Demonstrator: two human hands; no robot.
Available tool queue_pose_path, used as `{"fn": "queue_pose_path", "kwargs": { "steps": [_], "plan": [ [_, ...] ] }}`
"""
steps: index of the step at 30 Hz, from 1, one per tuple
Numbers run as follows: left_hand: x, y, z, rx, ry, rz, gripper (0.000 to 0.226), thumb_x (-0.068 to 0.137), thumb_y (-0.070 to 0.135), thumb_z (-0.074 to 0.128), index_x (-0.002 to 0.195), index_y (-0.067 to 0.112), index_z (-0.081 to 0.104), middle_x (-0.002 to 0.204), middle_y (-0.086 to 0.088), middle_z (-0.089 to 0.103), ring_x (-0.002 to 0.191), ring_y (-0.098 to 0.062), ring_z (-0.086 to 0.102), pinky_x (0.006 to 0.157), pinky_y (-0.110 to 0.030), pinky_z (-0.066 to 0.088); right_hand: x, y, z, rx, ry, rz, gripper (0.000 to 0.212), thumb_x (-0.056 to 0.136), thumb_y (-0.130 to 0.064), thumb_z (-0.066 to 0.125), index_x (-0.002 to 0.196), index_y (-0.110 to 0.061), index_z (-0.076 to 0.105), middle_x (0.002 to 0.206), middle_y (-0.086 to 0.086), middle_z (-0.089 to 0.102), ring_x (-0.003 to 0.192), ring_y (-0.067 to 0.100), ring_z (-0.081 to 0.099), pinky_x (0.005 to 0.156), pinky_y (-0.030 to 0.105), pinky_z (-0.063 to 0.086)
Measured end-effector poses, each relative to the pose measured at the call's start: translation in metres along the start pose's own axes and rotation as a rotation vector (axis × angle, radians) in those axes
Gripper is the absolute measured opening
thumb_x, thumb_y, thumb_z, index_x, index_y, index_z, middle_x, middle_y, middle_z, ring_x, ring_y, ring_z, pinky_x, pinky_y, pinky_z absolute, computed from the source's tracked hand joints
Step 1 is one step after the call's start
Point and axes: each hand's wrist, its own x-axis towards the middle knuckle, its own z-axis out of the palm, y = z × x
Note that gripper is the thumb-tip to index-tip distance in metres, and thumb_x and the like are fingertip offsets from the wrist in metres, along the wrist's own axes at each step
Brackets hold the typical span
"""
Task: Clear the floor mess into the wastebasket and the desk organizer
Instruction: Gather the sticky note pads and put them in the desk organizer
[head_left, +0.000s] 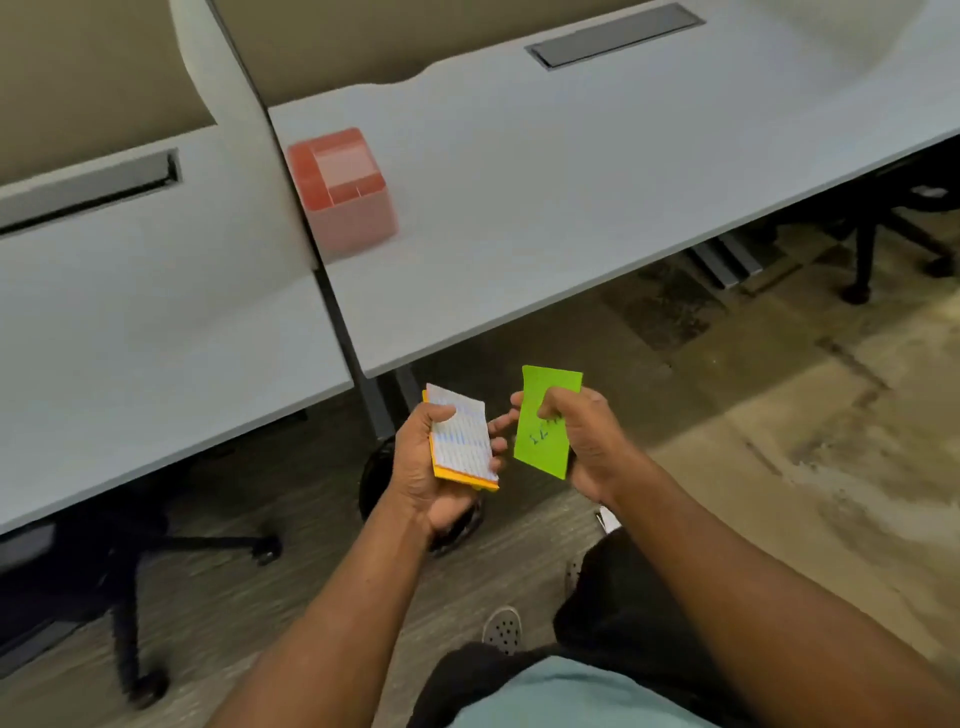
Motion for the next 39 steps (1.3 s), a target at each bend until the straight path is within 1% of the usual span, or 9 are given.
{"fn": "queue_pose_path", "kwargs": {
  "steps": [5,9,14,17,20,23,30,33,39],
  "plan": [
    [0.004,0.037,0.004,-0.123,-0.012,0.117,0.066,0.07,0.027,0.046,0.126,-0.009,0.051,0.117,-0.027,0.057,0.095,-0.038,0.06,0.078,-0.043,0.052,0.024,-0.025,0.026,0.041,-0.023,0.104,0.045,0.061,-0.031,0.075,0.096,-0.008,0.056,0.082,0.007,0.054,0.07,0.019,0.057,0.068,0.037,0.051],
    [0.021,0.062,0.008,-0.162,-0.076,0.169,0.059,0.075,0.022,0.035,0.117,-0.007,0.065,0.119,-0.029,0.06,0.103,-0.041,0.061,0.098,-0.054,0.043,0.06,-0.048,0.041,0.009,-0.208,0.173,0.045,0.067,-0.045,0.07,0.089,-0.005,0.065,0.079,0.008,0.06,0.065,0.016,0.055,0.057,0.027,0.04],
    [0.054,0.1,0.017,-0.14,0.097,0.279,0.057,0.079,0.015,0.039,0.133,0.002,0.051,0.124,-0.026,0.061,0.106,-0.042,0.062,0.087,-0.053,0.053,0.121,-0.078,0.062,-0.049,-0.126,0.188,0.073,0.059,-0.071,0.071,0.096,-0.011,0.05,0.084,0.007,0.052,0.071,0.02,0.055,0.064,0.033,0.047],
    [0.081,0.126,0.026,-0.008,0.275,0.349,0.043,0.086,0.007,0.039,0.125,0.006,0.056,0.112,-0.021,0.069,0.095,-0.038,0.068,0.072,-0.049,0.057,0.162,-0.093,0.077,-0.075,-0.125,0.11,0.053,0.083,-0.056,0.061,0.097,-0.005,0.056,0.095,0.008,0.066,0.089,0.027,0.067,0.075,0.039,0.055],
    [0.11,0.158,0.037,0.16,0.441,0.427,0.037,0.091,-0.003,0.043,0.124,0.005,0.058,0.112,-0.019,0.07,0.099,-0.037,0.067,0.082,-0.051,0.056,0.206,-0.107,0.092,-0.235,-0.062,0.068,0.027,0.095,-0.02,0.052,0.119,-0.008,0.05,0.113,0.014,0.061,0.098,0.029,0.063,0.076,0.041,0.056],
    [0.131,0.187,0.04,0.276,0.532,0.497,0.038,0.09,-0.007,0.05,0.122,0.009,0.061,0.111,-0.016,0.071,0.099,-0.037,0.068,0.088,-0.057,0.054,0.241,-0.119,0.104,-0.414,-0.113,0.062,0.019,0.092,-0.005,0.047,0.104,-0.016,0.056,0.112,0.013,0.063,0.098,0.026,0.063,0.086,0.045,0.055],
    [0.188,0.235,0.037,0.199,0.694,0.511,0.027,0.099,0.013,0.041,0.103,0.015,0.067,0.09,-0.009,0.072,0.073,-0.019,0.071,0.063,-0.031,0.057,0.305,-0.127,0.125,-0.694,-0.157,0.02,0.019,0.091,-0.01,0.04,0.107,-0.018,0.047,0.109,0.004,0.057,0.096,0.018,0.057,0.082,0.039,0.05],
    [0.208,0.239,0.038,0.241,0.716,0.448,0.032,0.098,0.036,0.039,0.113,0.021,0.064,0.106,-0.01,0.072,0.09,-0.025,0.068,0.074,-0.035,0.055,0.321,-0.121,0.131,-0.72,-0.219,0.015,0.036,0.089,-0.006,0.039,0.119,-0.026,0.033,0.104,-0.002,0.054,0.094,0.014,0.056,0.075,0.033,0.052],
    [0.232,0.248,0.021,0.59,0.82,0.603,0.041,0.075,0.0,0.049,0.109,0.023,0.051,0.106,-0.006,0.063,0.096,-0.017,0.062,0.076,-0.032,0.055,0.353,-0.108,0.148,-1.021,-0.294,-0.218,0.033,0.083,-0.003,0.046,0.112,-0.018,0.042,0.108,0.004,0.058,0.097,0.023,0.058,0.082,0.041,0.053]
  ]
}}
